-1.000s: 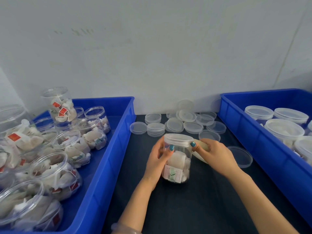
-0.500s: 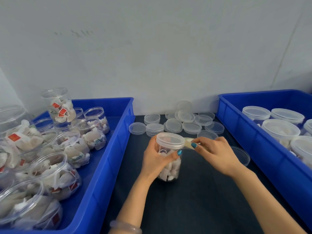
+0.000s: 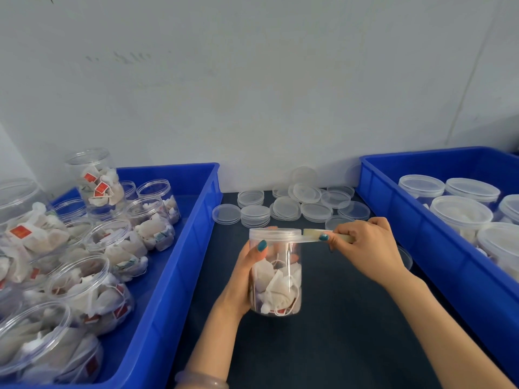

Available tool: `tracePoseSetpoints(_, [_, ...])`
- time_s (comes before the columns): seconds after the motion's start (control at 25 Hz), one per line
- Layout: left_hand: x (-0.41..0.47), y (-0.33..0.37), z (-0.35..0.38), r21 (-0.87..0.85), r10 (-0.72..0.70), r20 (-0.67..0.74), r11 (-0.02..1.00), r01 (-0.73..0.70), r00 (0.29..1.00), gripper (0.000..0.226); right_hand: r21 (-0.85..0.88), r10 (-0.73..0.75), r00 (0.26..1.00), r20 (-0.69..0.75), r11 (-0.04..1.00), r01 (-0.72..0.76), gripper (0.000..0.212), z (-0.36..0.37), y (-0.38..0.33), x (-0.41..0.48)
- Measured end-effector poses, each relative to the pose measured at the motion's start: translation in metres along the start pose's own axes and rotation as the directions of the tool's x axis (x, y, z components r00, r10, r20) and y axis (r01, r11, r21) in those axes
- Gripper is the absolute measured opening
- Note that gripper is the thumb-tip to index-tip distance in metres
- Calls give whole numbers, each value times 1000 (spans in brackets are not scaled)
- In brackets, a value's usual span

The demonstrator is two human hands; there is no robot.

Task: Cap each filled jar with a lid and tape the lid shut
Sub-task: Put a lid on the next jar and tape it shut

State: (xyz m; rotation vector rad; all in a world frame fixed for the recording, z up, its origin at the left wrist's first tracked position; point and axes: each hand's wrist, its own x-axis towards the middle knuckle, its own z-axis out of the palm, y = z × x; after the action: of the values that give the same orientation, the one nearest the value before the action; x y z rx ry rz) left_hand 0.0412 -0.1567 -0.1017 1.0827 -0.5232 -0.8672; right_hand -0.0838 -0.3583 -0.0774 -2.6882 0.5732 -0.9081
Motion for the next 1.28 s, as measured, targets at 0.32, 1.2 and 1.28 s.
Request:
tracePoseSetpoints(0.32, [0,-9,6,-105,-79,278,988,112,957,85,115,-39,999,28,993,36,57,10,-17,2])
tracePoseSetpoints(1.2, [18,19,61,962,299,56,-270,28,953,95,-86,-112,993,-47,990,108,44,17,-14,-19])
tracePoseSetpoints(1.28, [21,18,61,962,335,108,-273,-13,936,76,-79,-143,989,21,986,144,26,19,-7,-21])
